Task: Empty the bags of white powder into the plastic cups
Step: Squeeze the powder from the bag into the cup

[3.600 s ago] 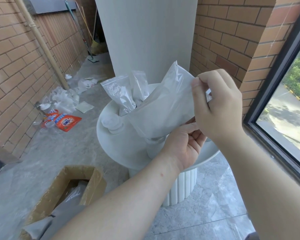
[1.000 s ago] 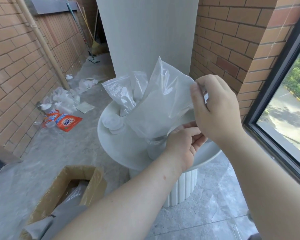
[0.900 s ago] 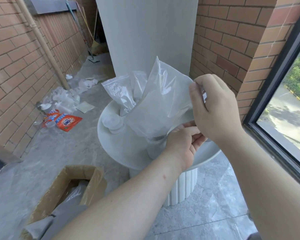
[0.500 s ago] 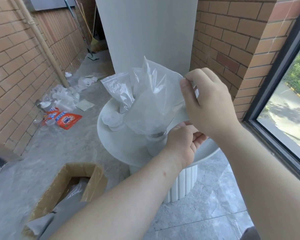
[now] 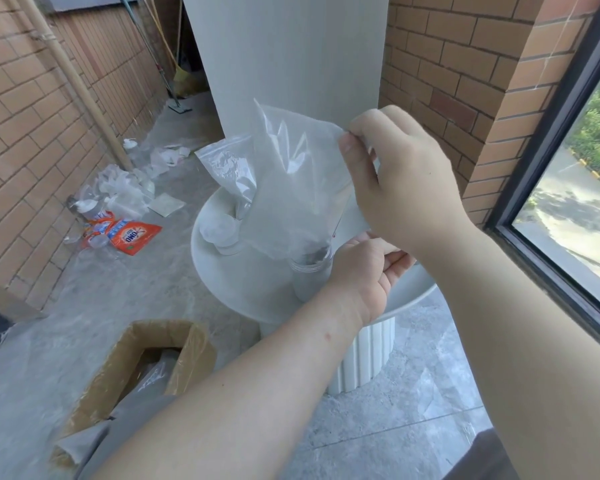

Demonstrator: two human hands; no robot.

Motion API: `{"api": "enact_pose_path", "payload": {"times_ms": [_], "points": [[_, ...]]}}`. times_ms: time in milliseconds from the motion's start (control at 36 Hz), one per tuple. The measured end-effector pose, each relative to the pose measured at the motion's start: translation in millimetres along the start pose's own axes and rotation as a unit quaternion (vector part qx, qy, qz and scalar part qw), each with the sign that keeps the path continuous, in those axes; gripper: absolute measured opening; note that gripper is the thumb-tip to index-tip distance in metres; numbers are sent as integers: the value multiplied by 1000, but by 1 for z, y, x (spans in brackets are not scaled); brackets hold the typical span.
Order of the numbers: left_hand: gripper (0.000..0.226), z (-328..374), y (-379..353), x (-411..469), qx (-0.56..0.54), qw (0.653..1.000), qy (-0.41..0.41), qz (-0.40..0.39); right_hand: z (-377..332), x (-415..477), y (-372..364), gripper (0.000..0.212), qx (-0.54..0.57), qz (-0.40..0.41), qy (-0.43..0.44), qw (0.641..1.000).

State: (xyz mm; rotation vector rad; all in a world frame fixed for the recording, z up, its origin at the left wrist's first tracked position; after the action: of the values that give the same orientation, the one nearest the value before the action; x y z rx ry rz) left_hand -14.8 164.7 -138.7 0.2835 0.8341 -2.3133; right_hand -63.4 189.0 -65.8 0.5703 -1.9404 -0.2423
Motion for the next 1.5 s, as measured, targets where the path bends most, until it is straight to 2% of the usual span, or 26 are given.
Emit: {"api": "enact_pose_path", "payload": {"times_ms": [528, 722, 833, 1306, 1500], "points": [[30, -2, 2, 4, 20, 1000, 0, -4, 0, 1, 2, 23, 16, -17, -21, 999], [31, -2, 2, 4, 23, 1000, -7, -1, -3, 1, 4, 24, 19, 7, -19, 1000], [34, -2, 1, 4, 22, 1000, -7, 4, -4, -1, 2, 24, 0, -27, -13, 1000], [27, -6, 6, 10, 57, 998, -13, -8, 1, 2, 6, 25, 33, 17, -12, 999], [27, -6, 7, 6, 71, 997, -14, -5, -1, 1, 6, 24, 28, 8, -13, 999]]}}
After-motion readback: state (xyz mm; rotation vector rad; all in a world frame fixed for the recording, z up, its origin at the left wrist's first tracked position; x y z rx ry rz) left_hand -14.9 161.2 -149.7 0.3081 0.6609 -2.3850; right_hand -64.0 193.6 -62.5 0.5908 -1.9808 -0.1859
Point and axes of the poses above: each hand's wrist, its own x-axis towards the middle knuckle, its own y-axis out of the back of the hand, z = x × y, the point moved 1 cm from there along x, towards the middle knuckle, and after that the axes turned 11 degrees about x, right-handed, at the moved point
